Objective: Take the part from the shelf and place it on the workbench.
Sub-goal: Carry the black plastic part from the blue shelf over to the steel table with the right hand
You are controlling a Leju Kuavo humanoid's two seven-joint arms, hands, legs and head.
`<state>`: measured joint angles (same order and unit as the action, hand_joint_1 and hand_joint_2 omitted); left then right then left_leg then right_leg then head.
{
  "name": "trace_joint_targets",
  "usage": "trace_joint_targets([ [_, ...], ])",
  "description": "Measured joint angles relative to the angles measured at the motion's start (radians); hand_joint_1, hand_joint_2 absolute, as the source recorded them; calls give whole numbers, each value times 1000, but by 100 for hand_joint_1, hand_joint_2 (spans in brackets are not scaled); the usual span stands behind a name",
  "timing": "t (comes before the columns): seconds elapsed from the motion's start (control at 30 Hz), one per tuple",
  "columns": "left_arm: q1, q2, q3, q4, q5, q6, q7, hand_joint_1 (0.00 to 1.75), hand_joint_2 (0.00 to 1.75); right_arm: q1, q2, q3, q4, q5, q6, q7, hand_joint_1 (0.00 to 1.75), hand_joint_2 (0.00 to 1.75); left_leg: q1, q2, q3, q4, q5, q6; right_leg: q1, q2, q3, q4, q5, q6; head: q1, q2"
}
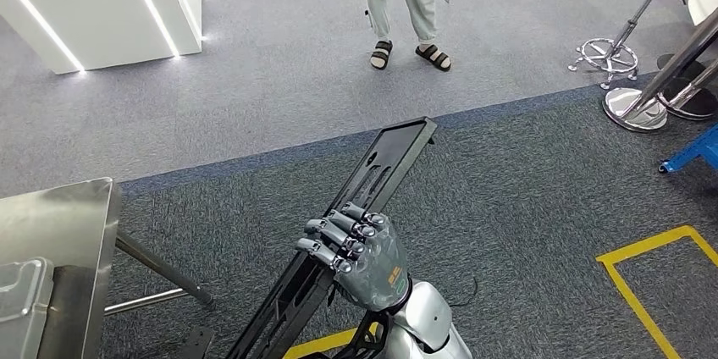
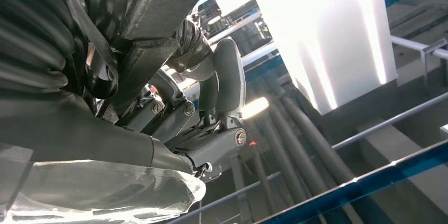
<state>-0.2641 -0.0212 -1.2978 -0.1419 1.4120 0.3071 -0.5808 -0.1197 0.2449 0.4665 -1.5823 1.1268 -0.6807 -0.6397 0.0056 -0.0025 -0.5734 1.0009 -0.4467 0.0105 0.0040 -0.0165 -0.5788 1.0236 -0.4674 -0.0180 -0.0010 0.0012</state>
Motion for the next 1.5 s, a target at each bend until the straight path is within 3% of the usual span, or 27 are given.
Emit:
trace_joint_targets([
  [0.07, -1, 1, 0, 0, 0, 0, 0, 0, 175, 0, 0, 0, -2, -3, 0, 0, 175, 175, 5, -1, 6, -13, 7, 13, -1, 3, -9, 26, -22, 10, 0, 0],
  [0.17, -1, 1, 0, 0, 0, 0, 0, 0, 175, 1, 0, -2, -3, 8, 0, 0, 175, 175, 6, -1, 8, -19, 11, 23, -6, 11, -92, 203, -115, 19, 0, 0],
  [0.2, -1, 1, 0, 0, 1, 1, 0, 0, 175, 1, 0, -4, -3, 13, 0, 0, 175, 175, 6, -2, 7, -17, 10, 23, -7, 12, -121, 259, -133, 21, 0, 0],
  [0.23, 0, 1, 0, 0, 2, 1, 0, 0, 175, 1, 0, -5, -3, 16, 0, 1, 175, 175, 5, -3, 6, -16, 9, 23, -9, 12, -136, 284, -132, 23, 0, 0],
  [0.27, 0, 2, 0, 0, 2, 1, 0, 0, 175, 2, 0, -5, -3, 17, 0, 1, 175, 175, 5, -4, 7, -14, 8, 22, -11, 12, -132, 271, -112, 23, 0, 0],
  [0.33, 0, 2, 0, 0, 3, 1, 0, 0, 175, 2, 0, -5, -3, 17, 0, 1, 175, 175, 6, -10, 8, -8, 3, 18, -14, 14, -75, 146, -38, 20, 0, 0],
  [0.4, 0, 2, 0, 0, 3, 1, 0, 0, 175, 2, 0, -5, -3, 17, 0, 1, 175, 175, 3, -17, 4, 0, -2, 8, -13, 25, -24, 35, 4, 15, 0, 0],
  [0.47, -1, 2, 0, 0, 4, 1, 0, 0, 175, 2, 1, -5, -3, 17, 0, 1, 175, 175, 3, -22, -2, 3, -4, -4, -9, 31, -15, 11, 5, 9, 0, 0],
  [0.57, 0, 3, 0, 0, 6, 2, -1, 0, 175, 2, 2, -5, -4, 17, 0, 1, 175, 175, 8, -19, -12, 26, -19, -21, -10, 15, -11, 2, 9, -7, 0, 0],
  [0.6, 0, 3, 0, 0, 6, 2, -1, 0, 175, 3, 2, -5, -4, 16, 0, 1, 175, 175, 8, -15, -29, 62, -41, -26, -11, 7, -8, -2, 10, -13, 0, 0],
  [0.7, 1, 6, 0, 0, -2, 5, -1, 0, 175, 3, 2, -5, -5, 15, 0, 1, 175, 175, 10, -6, -120, 247, -124, -36, -8, -12, -6, -2, 7, -23, 0, 0],
  [0.73, 3, 8, 0, 0, -4, 5, -2, 0, 175, 3, 2, -5, -5, 15, 0, 1, 175, 175, 10, -5, -139, 283, -131, -38, -6, -17, -6, -2, 6, -24, 0, 0],
  [0.77, 6, 9, 0, 0, -6, 5, -2, 0, 175, 3, 2, -5, -5, 15, 0, 1, 175, 175, 10, -5, -139, 280, -117, -38, -6, -20, -5, -1, 4, -24, 0, 0],
  [0.8, 8, 10, 0, 0, -6, 4, -2, 0, 175, 3, 2, -5, -5, 15, 0, 2, 175, 175, 10, -3, -118, 238, -88, -36, -5, -23, -4, 0, 3, -23, 0, 0],
  [0.83, 8, 12, 0, 0, -6, 3, -2, 0, 175, 3, 2, -5, -5, 15, 0, 2, 175, 175, 10, 0, -82, 168, -51, -33, -5, -25, -2, 0, 2, -21, 0, 0],
  [0.9, 7, 14, 0, 0, -5, 1, -2, 0, 175, 3, 2, -5, -5, 16, 0, 2, 175, 175, 5, 8, -19, 44, -8, -23, -1, -29, 0, 3, -1, -14, 0, 0],
  [0.93, 6, 14, 0, 0, -4, 1, -2, 0, 175, 3, 2, -5, -5, 16, 0, 2, 175, 175, 3, 11, -6, 16, -3, -18, 0, -29, 0, 4, -1, -10, 0, 0],
  [1.07, 6, 14, 0, 0, -1, 2, -2, 0, 175, 3, 2, -5, -5, 18, 0, 2, 175, 175, 2, 4, 1, -2, 2, 7, -3, -23, -3, 16, -13, 12, 0, 0],
  [1.13, 3, 13, 0, 0, 1, 2, -2, 0, 175, 3, 2, -7, -5, 22, 0, 2, 175, 175, 5, -1, 4, -9, 7, 18, -6, -3, -39, 96, -65, 20, 0, 0],
  [1.2, 2, 12, 0, 0, 3, 2, -2, 0, 175, 4, 2, -9, -5, 29, 0, 2, 175, 175, 4, -9, 0, -9, 8, 22, -7, 10, -104, 229, -128, 23, 0, 0],
  [1.23, 3, 12, 0, 0, 3, 2, -2, 0, 175, 4, 2, -10, -4, 33, 0, 2, 175, 175, 3, -16, -2, -7, 8, 22, -8, 12, -128, 274, -140, 24, 0, 0],
  [1.27, 4, 12, 0, 0, 3, 2, -2, 0, 175, 4, 2, -10, -4, 34, 0, 2, 175, 175, 3, -24, -3, -6, 8, 22, -9, 12, -133, 284, -131, 24, 0, 0],
  [1.3, 4, 12, 0, 0, 4, 1, -2, 0, 175, 4, 2, -11, -4, 35, 0, 2, 175, 175, 3, -35, -2, -4, 7, 22, -10, 14, -119, 254, -104, 22, 0, 0],
  [1.33, 4, 12, 0, 0, 4, 1, -2, 0, 175, 4, 2, -11, -4, 35, 0, 3, 175, 175, 3, -46, -1, -2, 7, 20, -11, 23, -87, 189, -65, 20, 1, 0],
  [1.4, 2, 8, 0, 0, 4, 1, -2, 0, 175, 5, 2, -11, -4, 34, 0, 3, 175, 175, 3, -66, -5, 5, 5, 15, -13, 60, -23, 60, -13, 14, 0, 0],
  [1.47, 3, 5, 0, 0, 5, 1, -2, 0, 175, 5, 2, -12, -4, 34, 0, 3, 175, 175, 6, -83, -13, 8, 5, 2, -10, 78, -4, 13, -6, 9, 0, 0],
  [1.5, 4, 5, 0, 0, 5, 1, -2, 0, 175, 5, 2, -12, -4, 34, 0, 3, 175, 175, 8, -91, -15, 7, 7, -5, -7, 69, -4, 10, -5, 7, 0, 0],
])
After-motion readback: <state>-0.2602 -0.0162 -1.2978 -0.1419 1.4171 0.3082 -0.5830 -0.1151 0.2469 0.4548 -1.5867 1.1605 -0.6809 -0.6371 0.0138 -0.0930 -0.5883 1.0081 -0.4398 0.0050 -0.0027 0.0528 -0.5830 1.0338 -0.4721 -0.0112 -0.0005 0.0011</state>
